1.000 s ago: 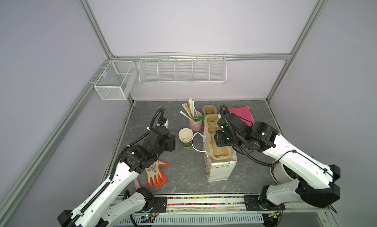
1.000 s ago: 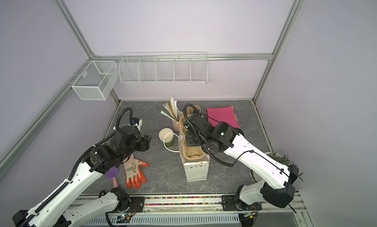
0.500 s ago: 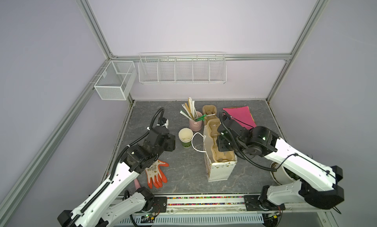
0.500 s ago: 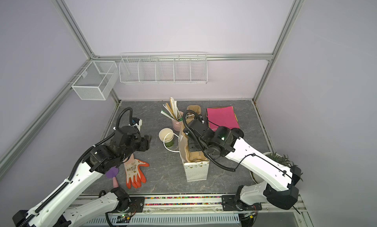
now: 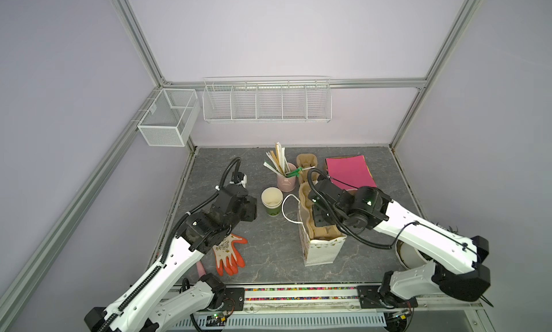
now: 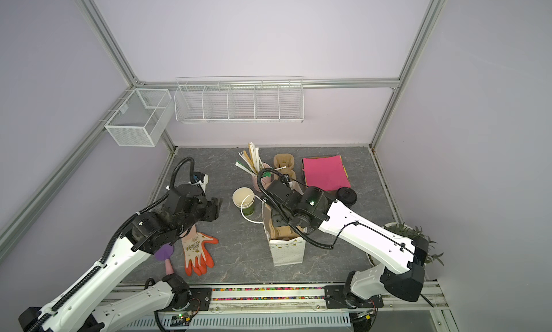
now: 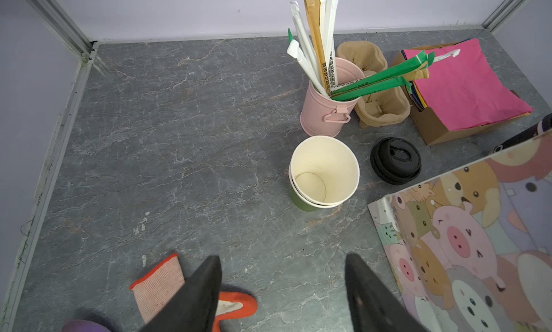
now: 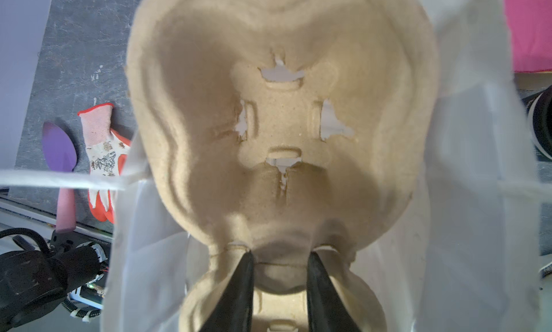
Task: Pack a coffee takeout order
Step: Place the cup tray in the takeout bag.
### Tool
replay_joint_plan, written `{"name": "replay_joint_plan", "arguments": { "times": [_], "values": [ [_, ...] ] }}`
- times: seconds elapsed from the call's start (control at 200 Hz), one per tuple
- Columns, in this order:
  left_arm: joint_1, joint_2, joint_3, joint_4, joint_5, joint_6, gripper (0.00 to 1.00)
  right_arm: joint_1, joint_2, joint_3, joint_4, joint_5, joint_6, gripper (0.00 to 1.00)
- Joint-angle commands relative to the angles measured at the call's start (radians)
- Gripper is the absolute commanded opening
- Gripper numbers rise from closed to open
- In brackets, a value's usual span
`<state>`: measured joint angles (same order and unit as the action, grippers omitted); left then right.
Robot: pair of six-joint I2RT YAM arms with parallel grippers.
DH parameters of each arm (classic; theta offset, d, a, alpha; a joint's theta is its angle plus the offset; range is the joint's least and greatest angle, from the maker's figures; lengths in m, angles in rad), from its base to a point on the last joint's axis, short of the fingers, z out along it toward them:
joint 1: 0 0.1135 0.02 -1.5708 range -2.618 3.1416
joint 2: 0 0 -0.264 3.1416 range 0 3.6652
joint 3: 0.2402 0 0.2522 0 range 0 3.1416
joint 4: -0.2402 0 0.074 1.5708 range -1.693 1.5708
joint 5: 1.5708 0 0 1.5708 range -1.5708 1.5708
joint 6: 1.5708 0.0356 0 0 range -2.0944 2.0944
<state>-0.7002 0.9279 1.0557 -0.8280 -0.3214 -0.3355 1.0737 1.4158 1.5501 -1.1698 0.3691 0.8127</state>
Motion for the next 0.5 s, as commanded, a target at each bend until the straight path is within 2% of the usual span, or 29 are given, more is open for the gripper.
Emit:
{"name": "replay_joint_plan", "arguments": {
  "times": [0.0, 0.495],
  "values": [
    [0.007, -0.003, -0.008, -0.011, -0.007, 0.011, 0.66, 0.007, 0.011, -0.020, -0.033, -0.003, 0.021, 0.28],
    [0.008, 0.004, -0.005, -0.013, 0.001, 0.013, 0.66, 0.000, 0.058, -0.088, -0.023, -0.041, 0.008, 0.28]
  ]
}}
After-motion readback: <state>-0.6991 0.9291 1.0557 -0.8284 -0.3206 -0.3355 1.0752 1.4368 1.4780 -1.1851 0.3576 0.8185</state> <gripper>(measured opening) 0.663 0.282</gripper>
